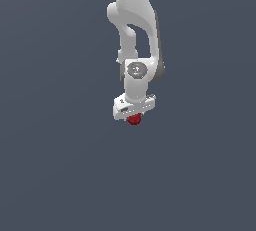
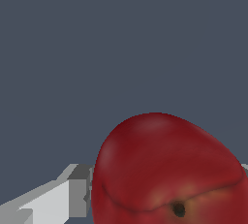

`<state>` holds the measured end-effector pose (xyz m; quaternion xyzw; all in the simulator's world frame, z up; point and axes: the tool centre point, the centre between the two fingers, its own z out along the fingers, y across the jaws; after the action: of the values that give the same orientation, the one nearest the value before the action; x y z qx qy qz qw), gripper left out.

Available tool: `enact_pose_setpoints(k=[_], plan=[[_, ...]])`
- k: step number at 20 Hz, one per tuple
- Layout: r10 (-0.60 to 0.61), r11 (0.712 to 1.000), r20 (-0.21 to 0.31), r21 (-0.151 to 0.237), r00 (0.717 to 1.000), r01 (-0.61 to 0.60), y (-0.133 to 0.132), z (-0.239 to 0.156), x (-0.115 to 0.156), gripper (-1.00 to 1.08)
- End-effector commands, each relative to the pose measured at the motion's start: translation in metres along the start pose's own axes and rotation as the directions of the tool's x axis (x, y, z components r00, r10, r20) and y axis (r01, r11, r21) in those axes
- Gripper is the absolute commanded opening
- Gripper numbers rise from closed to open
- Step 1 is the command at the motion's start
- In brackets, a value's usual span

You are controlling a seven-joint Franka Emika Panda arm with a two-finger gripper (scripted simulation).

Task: Pick up the object and move it to a goal position.

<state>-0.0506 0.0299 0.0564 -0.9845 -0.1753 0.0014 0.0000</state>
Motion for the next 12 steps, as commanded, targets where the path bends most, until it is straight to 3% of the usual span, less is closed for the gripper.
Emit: enact_pose_setpoints(k=[1,12], plan=[[0.000,1.000,-0.003,-0.001,1.000,0.000,0.002,-0.010,-0.001,-1.00],[0.000,1.000,-0.003,-0.001,1.000,0.000,0.011,-0.089,-0.022,-1.00]])
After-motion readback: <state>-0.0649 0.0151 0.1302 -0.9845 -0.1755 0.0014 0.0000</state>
